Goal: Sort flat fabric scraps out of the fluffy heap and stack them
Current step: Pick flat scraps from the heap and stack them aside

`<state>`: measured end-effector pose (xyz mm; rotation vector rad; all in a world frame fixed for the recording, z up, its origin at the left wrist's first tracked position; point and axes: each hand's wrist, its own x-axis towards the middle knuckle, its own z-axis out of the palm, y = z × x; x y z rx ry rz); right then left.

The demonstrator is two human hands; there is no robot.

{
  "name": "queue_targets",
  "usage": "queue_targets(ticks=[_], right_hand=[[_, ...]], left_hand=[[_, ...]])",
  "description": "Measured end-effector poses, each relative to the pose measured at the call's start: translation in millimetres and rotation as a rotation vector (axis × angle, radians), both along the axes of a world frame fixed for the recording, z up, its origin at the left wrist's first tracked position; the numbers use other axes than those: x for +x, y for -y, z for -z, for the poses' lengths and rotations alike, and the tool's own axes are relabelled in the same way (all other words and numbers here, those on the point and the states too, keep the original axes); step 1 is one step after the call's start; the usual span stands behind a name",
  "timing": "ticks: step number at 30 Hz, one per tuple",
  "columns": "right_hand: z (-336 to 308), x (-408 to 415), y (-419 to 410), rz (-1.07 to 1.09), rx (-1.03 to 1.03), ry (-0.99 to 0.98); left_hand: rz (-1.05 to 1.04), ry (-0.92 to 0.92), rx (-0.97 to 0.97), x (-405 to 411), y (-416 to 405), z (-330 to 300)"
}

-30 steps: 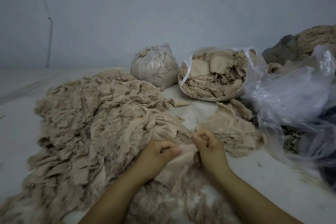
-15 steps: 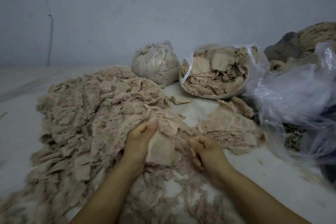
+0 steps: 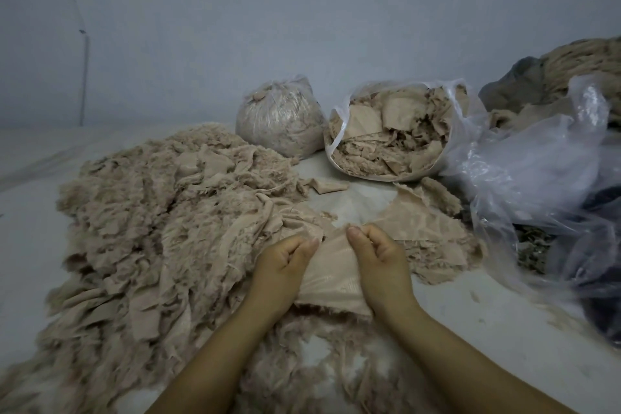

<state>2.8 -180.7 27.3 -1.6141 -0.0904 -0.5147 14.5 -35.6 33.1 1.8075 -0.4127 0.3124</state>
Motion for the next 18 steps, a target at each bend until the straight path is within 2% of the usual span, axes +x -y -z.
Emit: queue_targets(ticks=[4, 6, 8, 12, 15, 17, 18], right_hand=[[-6, 4, 8, 0.064, -0.013, -0.014], [-12, 9, 23, 0.128, 0.065, -0.017], [-20, 20, 43, 0.204, 0.031, -0.017], [-41, 45, 75, 0.325, -0.29, -0.066], [-51, 53, 101, 0.488, -0.669, -0.185], [-47, 47, 104, 0.601, -0.836, -0.174], [-43, 41, 96, 0.591, -0.848, -0.101]], left_hand=[[-0.045, -0.011, -0.014, 3, -1, 4], [-0.136, -0.031, -0.037, 8, -14, 7], [-0.204, -0.044, -0.026, 12, -25, 9], [-0.091, -0.004, 0.015, 7, -23, 8], [0.02, 0.033, 0.085, -3, -21, -4], [-0.054, 0.216, 0.165, -6, -27, -15], [-0.173, 0.34, 0.229, -7, -32, -22]])
